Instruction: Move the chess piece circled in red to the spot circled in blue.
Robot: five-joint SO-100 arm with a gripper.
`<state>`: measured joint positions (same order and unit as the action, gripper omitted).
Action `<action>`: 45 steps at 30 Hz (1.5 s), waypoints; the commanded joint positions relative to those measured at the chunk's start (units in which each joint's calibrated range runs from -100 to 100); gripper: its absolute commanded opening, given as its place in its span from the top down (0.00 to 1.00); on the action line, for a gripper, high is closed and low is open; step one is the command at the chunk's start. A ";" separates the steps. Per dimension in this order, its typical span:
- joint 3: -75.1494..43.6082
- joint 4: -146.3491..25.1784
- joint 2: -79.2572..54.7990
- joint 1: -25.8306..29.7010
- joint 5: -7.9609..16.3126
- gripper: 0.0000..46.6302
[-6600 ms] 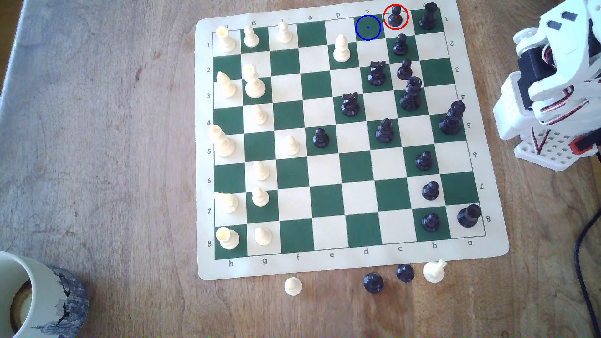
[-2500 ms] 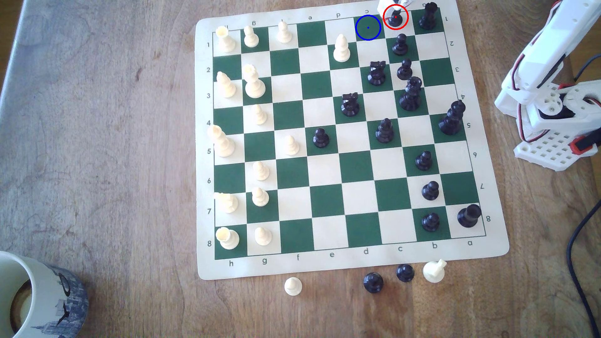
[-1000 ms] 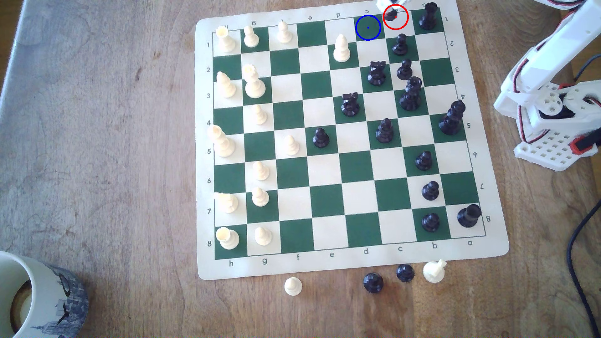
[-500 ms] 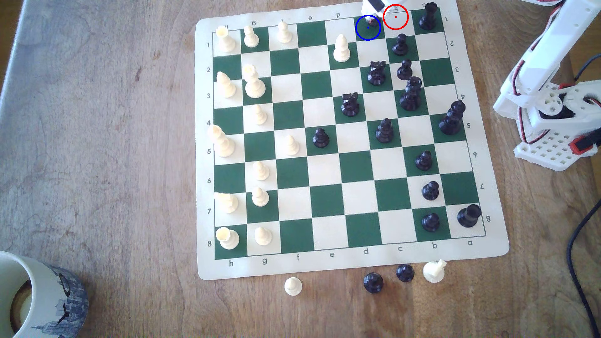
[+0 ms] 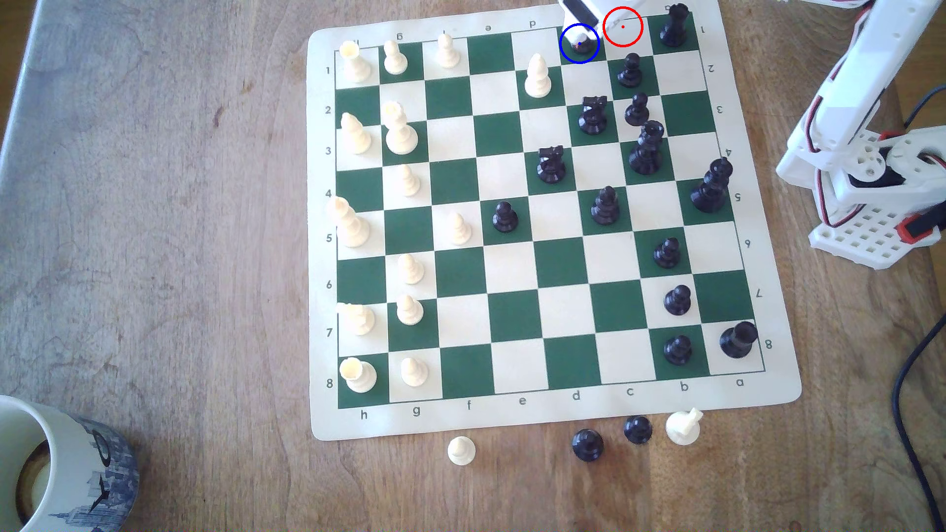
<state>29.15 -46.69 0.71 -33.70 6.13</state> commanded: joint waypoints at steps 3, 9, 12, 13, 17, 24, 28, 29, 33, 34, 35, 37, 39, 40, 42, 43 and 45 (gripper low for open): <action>-3.94 0.75 0.73 -0.36 -0.05 0.99; -3.04 1.65 2.00 -1.07 -0.10 0.71; -2.85 0.83 3.62 -1.30 -0.15 0.71; -2.85 -0.65 5.06 -1.38 -0.15 0.71; -1.22 -4.74 10.75 -1.14 -0.24 0.71; 10.47 -4.66 24.50 0.42 -2.00 0.67; 26.79 0.26 38.17 4.80 -4.74 0.64; 28.97 1.32 40.20 5.58 -4.74 0.65; 37.58 9.43 48.86 9.81 -4.69 0.71; 38.85 11.39 50.22 10.59 -4.64 0.75; 41.30 16.80 52.85 12.62 -4.79 0.89; 43.29 23.35 53.79 14.50 -5.23 0.99; 46.38 34.74 55.48 16.77 -6.59 0.99; 48.01 40.14 56.42 17.63 -7.13 0.99; 50.36 48.66 58.37 19.19 -7.62 0.99; 51.54 52.10 59.56 19.90 -7.91 0.99; 55.89 62.99 64.31 22.24 -7.91 0.99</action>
<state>81.65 -2.79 56.93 -14.45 -1.49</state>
